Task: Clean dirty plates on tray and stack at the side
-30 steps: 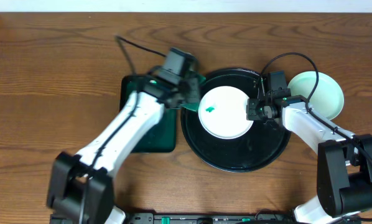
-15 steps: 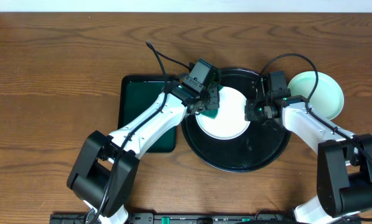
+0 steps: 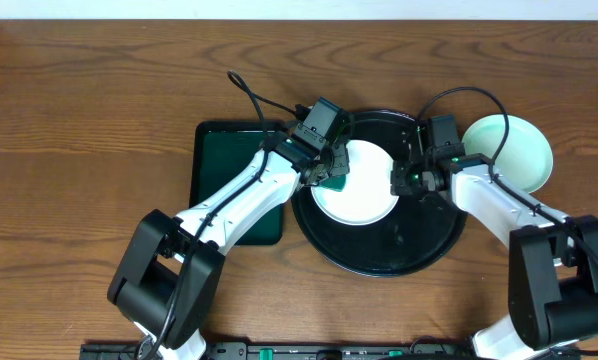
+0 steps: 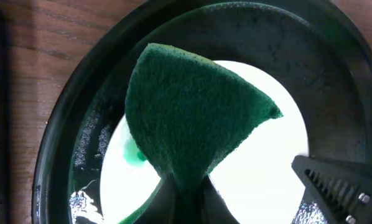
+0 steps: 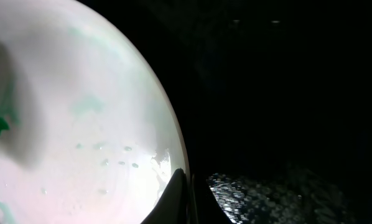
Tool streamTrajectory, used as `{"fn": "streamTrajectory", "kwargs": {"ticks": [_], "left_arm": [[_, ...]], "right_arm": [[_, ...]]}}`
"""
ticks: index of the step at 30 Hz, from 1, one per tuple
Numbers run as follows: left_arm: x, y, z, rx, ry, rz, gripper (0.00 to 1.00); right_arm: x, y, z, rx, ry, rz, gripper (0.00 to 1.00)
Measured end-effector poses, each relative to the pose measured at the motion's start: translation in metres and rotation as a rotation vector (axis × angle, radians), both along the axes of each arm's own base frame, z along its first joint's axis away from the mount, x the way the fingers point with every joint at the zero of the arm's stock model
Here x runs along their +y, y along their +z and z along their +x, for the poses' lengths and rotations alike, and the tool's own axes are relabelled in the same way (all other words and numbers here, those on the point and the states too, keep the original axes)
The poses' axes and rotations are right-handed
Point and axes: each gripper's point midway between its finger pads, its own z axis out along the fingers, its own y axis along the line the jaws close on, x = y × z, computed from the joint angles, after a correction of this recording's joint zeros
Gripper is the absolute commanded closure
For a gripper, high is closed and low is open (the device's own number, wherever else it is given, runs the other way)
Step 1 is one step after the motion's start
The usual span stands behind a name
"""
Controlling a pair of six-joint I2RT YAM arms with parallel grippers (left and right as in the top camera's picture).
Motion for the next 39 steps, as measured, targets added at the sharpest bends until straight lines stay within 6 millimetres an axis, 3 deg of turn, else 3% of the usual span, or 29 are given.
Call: {"fn": "streamTrajectory", "kwargs": {"ticks": [10, 18, 26, 39], "left_arm": [[0.002, -0.004, 0.0, 0.008, 0.004, 0.012, 0.93], [0.005, -0.039, -0.004, 0.075, 0.006, 0.064, 0.93], [0.003, -0.061, -0.004, 0.101, 0.001, 0.088, 0.93], [-0.005, -0.064, -0.008, 0.163, -0.038, 0.01, 0.93]], "right_arm": [[0.004, 0.0, -0.001, -0.003, 0.011, -0.01, 0.98], [0.004, 0.0, -0.001, -0.003, 0.012, -0.012, 0.98], [0.005, 0.0, -0.001, -0.006, 0.02, -0.016, 0.99], [0.005, 0.0, -0.001, -0.02, 0.052, -0.034, 0.99]]}}
